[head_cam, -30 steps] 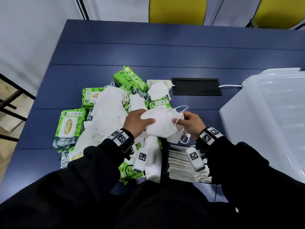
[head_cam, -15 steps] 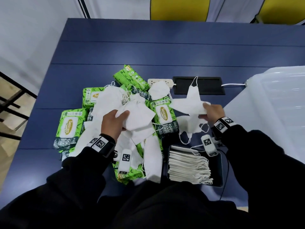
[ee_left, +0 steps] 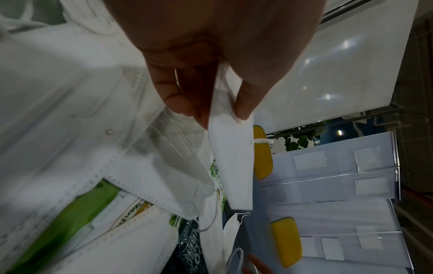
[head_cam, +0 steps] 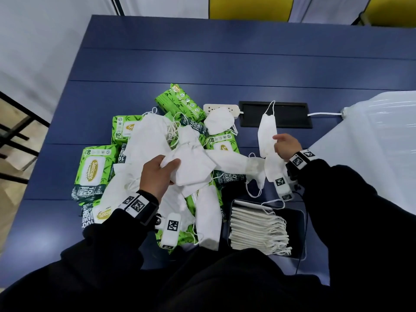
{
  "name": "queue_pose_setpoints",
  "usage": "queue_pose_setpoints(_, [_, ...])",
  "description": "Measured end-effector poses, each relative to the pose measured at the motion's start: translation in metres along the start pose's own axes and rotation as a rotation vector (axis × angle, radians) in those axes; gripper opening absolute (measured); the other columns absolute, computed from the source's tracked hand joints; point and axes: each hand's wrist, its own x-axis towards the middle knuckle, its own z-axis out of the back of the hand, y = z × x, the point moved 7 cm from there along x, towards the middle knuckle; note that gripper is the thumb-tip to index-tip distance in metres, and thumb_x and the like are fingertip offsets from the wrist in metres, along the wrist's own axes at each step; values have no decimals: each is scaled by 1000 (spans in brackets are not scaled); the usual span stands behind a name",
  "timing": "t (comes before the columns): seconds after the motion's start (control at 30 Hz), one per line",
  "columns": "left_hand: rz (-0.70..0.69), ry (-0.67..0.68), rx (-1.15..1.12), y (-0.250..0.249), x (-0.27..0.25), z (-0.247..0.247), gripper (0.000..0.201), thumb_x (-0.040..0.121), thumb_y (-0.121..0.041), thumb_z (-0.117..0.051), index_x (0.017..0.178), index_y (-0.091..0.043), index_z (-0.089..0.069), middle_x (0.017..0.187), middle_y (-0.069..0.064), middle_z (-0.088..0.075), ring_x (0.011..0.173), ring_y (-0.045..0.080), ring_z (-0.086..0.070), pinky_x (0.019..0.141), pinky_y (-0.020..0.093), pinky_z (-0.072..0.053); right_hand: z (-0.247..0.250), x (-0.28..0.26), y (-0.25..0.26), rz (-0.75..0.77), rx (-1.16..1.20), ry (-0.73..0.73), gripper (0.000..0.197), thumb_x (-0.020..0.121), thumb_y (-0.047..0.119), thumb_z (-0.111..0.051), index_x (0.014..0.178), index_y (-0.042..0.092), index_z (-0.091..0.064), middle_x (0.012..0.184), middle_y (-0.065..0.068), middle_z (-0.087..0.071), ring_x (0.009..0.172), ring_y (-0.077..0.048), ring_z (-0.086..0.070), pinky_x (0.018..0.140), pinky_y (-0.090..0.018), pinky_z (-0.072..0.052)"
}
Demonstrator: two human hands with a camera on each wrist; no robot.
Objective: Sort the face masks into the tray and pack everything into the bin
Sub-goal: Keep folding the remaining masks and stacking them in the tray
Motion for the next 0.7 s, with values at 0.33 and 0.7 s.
queue_pose_setpoints(0.33, [-16,40,-12,-4,-4,-10,9,95,-14,-63,96,-13,-72,90,7,-71,81,21,-64,69,37,-52,-54,18,-20,195,-614,165,78,76,21,-84,143,33,-46,135,-14,-43,123,-41,-47,100,-44,-46])
queue_pose_setpoints(0.7, [21,34,-9,1,-1,-20,9,95,-12,-65,97,-15,-74,90,7,-72,82,22,-65,65,34,-53,-87,6,22,467,-474,419,67,64,22,-87,127,29,-64,121,-4,-60,104,-25,-63,102,-42,-51])
